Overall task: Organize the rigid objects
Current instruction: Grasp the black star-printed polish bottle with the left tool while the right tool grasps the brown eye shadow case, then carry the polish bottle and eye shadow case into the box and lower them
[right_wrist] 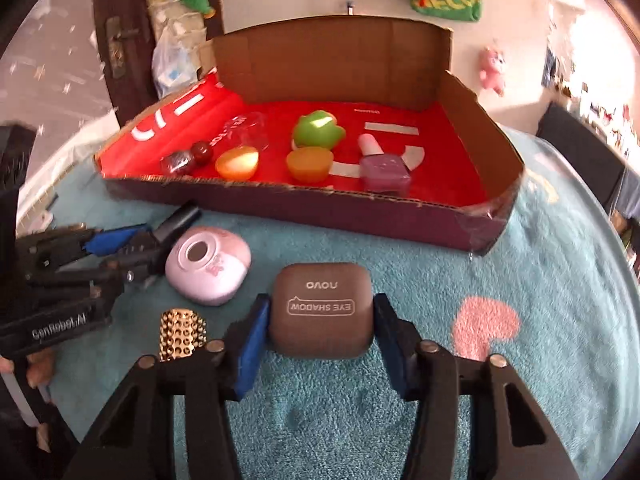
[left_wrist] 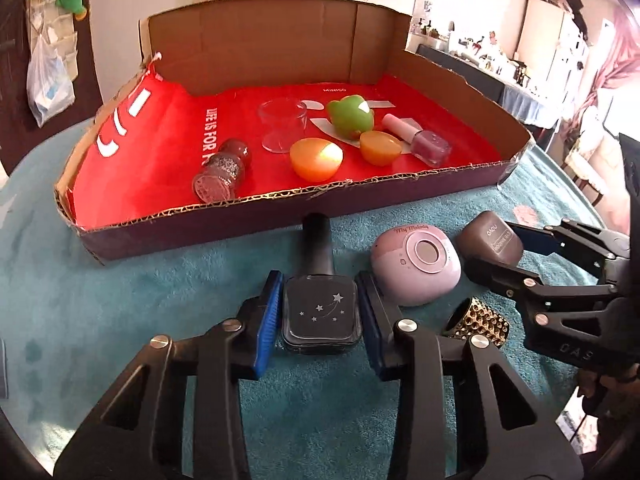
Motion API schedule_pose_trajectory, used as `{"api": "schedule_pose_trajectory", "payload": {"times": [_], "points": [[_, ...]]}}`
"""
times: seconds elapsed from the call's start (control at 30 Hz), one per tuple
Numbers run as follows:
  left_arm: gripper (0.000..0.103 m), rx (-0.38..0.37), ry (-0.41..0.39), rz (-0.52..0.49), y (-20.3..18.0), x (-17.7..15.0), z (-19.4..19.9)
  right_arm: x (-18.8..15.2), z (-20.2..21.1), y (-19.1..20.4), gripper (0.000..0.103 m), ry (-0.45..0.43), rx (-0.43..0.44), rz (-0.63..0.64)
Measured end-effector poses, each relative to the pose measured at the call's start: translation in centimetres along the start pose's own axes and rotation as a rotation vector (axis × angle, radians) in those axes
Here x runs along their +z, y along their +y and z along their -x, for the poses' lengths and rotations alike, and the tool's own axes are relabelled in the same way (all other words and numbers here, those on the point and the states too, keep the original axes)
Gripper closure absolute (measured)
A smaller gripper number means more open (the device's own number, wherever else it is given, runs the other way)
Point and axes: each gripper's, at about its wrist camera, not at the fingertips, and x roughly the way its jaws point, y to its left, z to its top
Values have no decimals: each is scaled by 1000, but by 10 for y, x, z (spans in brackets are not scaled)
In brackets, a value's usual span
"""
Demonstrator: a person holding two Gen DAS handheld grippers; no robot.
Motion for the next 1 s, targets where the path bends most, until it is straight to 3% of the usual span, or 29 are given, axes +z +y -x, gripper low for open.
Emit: {"api": "schedule_pose_trajectory", "payload": {"times": [0.13,1.0], "points": [[69,-21,-8,14,3,-1,4,-2,6,1,50,-24,36,-4],[69,-91,-96,29,3,-1,38,-5,19,3,50,-42,54,-11]]}}
